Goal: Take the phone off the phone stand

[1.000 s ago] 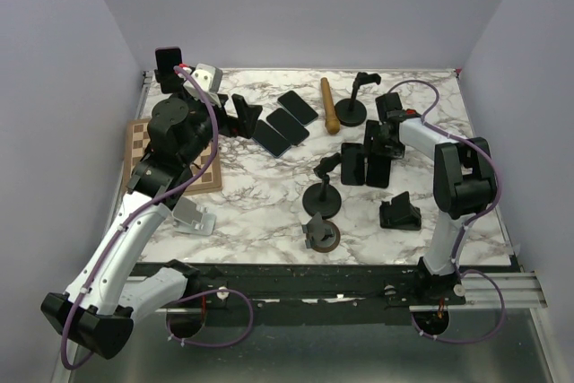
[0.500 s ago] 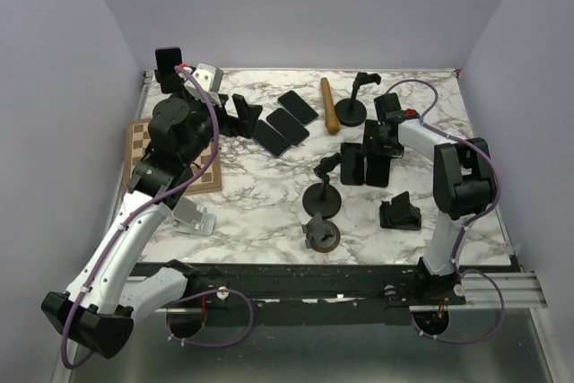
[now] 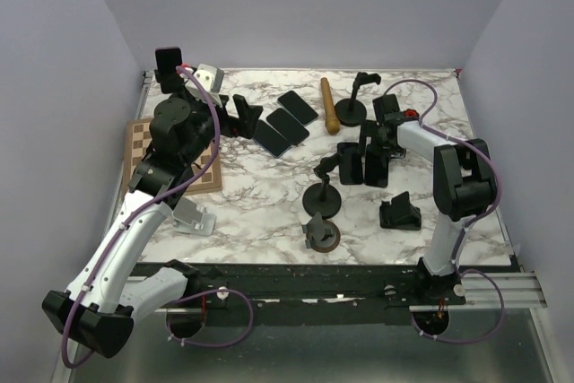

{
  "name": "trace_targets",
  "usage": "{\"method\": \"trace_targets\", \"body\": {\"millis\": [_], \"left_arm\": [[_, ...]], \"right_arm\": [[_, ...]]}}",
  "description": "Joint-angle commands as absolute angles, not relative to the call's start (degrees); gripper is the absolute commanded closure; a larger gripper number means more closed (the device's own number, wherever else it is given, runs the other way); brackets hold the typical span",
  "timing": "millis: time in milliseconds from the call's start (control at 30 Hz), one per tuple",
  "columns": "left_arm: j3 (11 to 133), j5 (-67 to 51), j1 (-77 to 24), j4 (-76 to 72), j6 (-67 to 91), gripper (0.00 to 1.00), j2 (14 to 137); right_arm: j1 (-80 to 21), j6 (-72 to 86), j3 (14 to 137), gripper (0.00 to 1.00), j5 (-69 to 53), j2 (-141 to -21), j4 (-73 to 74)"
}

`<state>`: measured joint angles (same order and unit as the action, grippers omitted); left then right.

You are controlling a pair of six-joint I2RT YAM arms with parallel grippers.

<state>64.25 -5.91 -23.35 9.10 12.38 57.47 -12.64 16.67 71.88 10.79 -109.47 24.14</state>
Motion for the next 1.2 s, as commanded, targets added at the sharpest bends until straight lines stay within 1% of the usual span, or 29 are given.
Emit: {"method": "trace_targets", "body": {"millis": [0, 167, 367, 567, 800, 900, 1033, 1167], "left_arm": [[63.72, -4.4, -23.29, 8.02, 11.88, 0.01, 57.74], [63.3, -3.79, -23.29, 7.65, 11.87, 0.01, 58.24], [62.78, -2.95, -23.29, 7.14, 11.62, 0.01, 60.33], [61.32, -0.44, -23.29, 5.82, 9.47, 0.01, 61.97], [61.45, 9.32, -22.8, 6.89, 7.62, 0.01, 65.92], [64.67, 12.54, -19.97, 11.43, 9.8, 0.01, 68.84], [68.06, 9.39, -12.31, 15.74, 14.16, 0.01, 71.53], [71.29, 7.74, -4.85, 16.86, 14.76, 0.01, 74.71]], "right_arm": [[-13.36, 16.2, 70.64, 0.0, 12.55, -106.81, 25.82], [-13.53, 16.45, 70.41, 0.0, 13.7, -102.01, 26.62], [-13.56, 16.54, 67.59, 0.0, 12.97, -92.42, 25.11], [-13.52, 17.02, 62.55, 0.0, 7.08, -81.52, 19.81], [-13.54, 19.89, 58.75, 0.0, -4.23, -74.37, 17.49], [-13.54, 20.94, 56.75, 0.0, -8.32, -71.61, 15.91], [-13.54, 21.09, 55.22, 0.0, -9.55, -68.89, 14.77], [-13.54, 20.28, 55.5, 0.0, -10.44, -67.98, 15.07]]}}
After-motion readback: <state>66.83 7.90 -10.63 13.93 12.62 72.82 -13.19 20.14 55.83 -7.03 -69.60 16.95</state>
